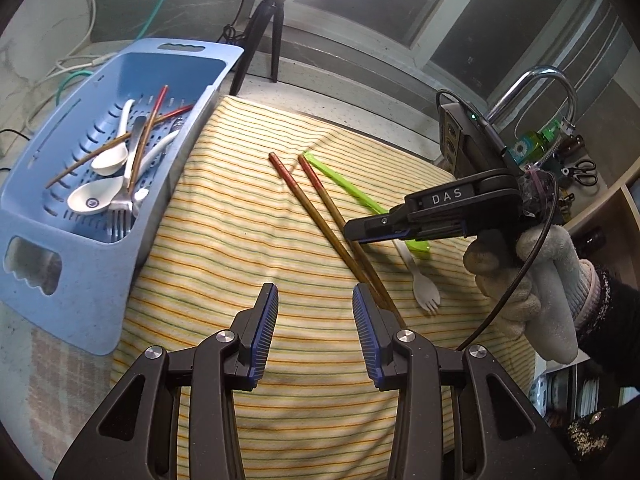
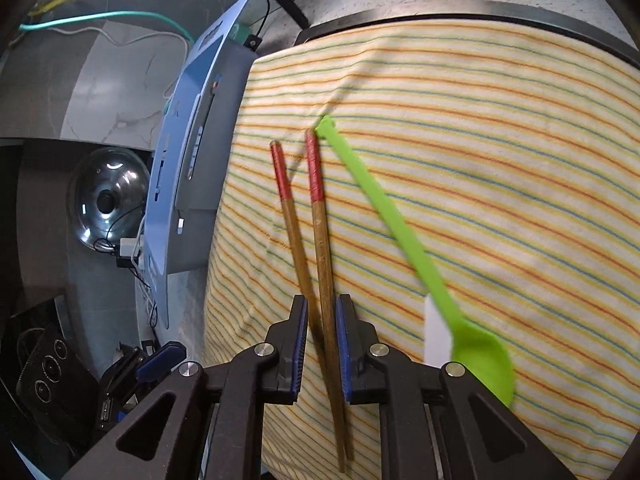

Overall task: Organize utensils
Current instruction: 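Return the left gripper to the remaining pair of chopsticks, then close the left gripper on one chopstick and lift it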

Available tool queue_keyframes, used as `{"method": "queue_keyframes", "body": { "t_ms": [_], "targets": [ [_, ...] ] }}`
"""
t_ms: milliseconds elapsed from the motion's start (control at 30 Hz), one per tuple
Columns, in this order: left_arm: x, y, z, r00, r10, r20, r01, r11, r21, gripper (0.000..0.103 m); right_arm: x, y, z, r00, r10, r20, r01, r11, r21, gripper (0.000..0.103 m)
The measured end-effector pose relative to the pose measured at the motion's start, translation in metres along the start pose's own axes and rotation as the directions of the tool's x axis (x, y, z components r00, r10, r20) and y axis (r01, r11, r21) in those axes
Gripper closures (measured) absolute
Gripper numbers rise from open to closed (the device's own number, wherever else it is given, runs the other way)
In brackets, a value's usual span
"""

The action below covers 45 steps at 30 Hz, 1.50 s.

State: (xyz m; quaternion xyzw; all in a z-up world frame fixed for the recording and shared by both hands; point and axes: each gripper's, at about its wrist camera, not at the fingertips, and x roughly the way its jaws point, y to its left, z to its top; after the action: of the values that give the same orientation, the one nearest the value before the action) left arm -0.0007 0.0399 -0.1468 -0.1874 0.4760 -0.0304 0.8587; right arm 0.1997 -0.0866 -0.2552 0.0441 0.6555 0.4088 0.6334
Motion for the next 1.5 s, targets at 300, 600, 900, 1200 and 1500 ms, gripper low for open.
{"method": "queue_keyframes", "body": {
  "t_ms": [300, 600, 900, 1200, 1500],
  "targets": [
    [0.020, -0.011, 0.013, 0.999, -0.014, -0.036, 0.015, 1.000, 0.024, 0.066, -0.004, 0.014, -0.001, 0.998, -0.049, 0.038, 0.052, 0.996, -0.075, 0.088],
    [0.049, -0.022, 0.025, 0.996, 0.028, -0.087, -0.023, 0.998, 0.056, 0.068, 0.006, 0.038, -0.008, 0.964, -0.249, 0.088, 0.263, 0.940, -0.219, 0.093],
    [0.085, -0.033, 0.037, 0.986, 0.074, -0.147, -0.066, 0.996, 0.060, 0.069, -0.020, 0.003, -0.004, 0.978, -0.179, 0.102, 0.189, 0.977, -0.097, 0.093],
    [0.091, -0.032, 0.045, 0.979, 0.136, -0.150, -0.130, 0.990, 0.046, 0.069, -0.037, 0.005, -0.009, 0.985, -0.077, 0.157, 0.092, 0.991, -0.093, 0.089],
    [0.114, -0.042, 0.050, 0.956, 0.235, -0.176, -0.219, 0.970, 0.103, 0.071, -0.041, 0.005, -0.013, 0.982, -0.054, 0.181, 0.071, 0.993, -0.092, 0.089]
  ]
}}
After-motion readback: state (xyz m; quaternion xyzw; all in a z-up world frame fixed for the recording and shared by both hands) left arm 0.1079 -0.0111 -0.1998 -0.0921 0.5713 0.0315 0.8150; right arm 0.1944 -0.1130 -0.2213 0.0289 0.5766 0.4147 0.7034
